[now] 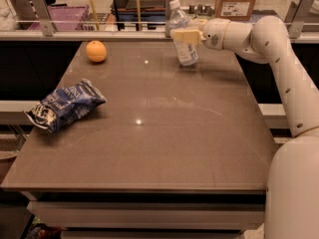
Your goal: Place blue plastic bottle upright
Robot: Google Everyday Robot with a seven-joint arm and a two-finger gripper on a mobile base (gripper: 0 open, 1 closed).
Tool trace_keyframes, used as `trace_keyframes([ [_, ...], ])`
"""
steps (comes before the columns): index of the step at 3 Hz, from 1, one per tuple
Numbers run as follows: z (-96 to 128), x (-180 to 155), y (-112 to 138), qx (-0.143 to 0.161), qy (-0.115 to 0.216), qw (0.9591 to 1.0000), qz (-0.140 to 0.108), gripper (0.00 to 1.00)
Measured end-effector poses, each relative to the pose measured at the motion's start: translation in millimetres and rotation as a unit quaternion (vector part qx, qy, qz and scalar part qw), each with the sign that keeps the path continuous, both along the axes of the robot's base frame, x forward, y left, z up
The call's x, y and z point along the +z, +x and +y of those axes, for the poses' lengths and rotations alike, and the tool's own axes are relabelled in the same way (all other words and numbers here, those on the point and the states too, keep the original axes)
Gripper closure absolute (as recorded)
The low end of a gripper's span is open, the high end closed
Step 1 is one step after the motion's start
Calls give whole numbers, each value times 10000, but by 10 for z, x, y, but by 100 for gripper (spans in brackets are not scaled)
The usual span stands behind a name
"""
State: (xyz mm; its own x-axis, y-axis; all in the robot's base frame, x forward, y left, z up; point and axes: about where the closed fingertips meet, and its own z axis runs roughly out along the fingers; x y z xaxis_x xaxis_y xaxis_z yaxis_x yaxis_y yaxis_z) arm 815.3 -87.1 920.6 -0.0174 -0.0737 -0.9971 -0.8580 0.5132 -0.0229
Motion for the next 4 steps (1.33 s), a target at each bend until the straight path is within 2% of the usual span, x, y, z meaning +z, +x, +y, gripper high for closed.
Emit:
trace_keyframes([
  [2,-60,308,-93,-67,-300,9995,-79,100],
  [3,-70,393,-121,-46,-267,9996,-123,100],
  [4,-26,420,-112,60,58,9998,-165,100],
])
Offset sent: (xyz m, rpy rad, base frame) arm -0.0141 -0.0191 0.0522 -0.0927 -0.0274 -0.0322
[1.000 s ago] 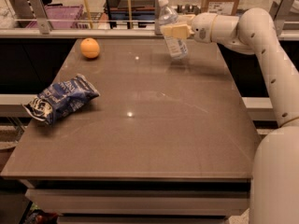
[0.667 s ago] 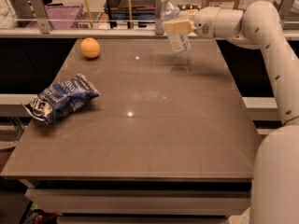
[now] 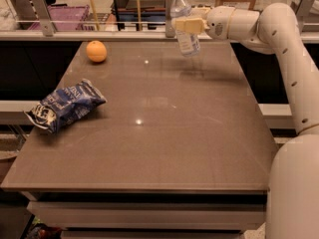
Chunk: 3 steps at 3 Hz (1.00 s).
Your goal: Place blue plastic bottle upright
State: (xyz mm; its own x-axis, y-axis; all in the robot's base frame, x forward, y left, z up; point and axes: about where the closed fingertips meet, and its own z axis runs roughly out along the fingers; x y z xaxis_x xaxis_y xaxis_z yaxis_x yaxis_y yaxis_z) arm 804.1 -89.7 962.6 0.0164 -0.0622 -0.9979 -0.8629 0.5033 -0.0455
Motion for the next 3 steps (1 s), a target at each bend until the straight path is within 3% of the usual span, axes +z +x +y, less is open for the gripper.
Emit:
trace_keyframes([
  [3,-48,33,-20,22,509,9986,-102,100],
])
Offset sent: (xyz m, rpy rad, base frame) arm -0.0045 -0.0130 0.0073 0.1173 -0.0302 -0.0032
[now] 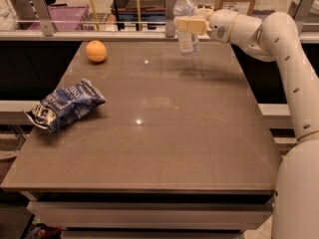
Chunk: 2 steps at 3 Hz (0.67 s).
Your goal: Place blue plastic bottle upright
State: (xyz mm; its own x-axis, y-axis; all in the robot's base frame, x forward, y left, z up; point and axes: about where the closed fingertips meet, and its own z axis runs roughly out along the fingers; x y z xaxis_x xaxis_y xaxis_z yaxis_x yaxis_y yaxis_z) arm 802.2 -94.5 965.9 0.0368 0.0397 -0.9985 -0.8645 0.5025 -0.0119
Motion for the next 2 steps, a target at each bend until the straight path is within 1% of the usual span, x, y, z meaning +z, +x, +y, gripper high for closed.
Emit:
trace_keyframes([
  [2,-47,-134,-11,-43,206,9998,32,100],
])
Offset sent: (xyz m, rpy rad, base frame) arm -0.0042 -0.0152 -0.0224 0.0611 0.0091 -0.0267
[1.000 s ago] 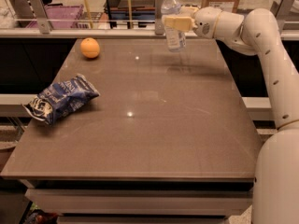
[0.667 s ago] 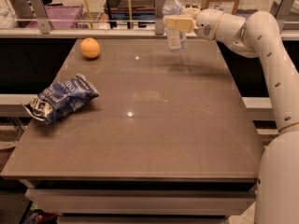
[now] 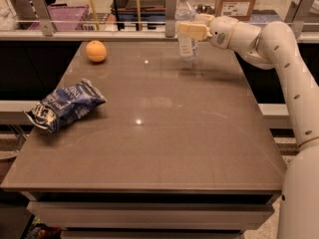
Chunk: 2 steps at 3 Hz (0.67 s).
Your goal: Place blue plastic bottle upright
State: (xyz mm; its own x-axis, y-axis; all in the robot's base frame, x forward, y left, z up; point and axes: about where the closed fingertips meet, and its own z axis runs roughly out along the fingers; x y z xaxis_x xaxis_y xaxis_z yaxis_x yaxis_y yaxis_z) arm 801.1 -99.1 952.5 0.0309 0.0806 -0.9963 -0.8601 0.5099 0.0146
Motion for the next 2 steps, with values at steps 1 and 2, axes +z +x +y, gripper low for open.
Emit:
trace_keyframes([
  [1,-6,-63,-2,-21,64,10000,-3,100],
  [2,-13,-216,-12,-28,250,9997,28,100],
])
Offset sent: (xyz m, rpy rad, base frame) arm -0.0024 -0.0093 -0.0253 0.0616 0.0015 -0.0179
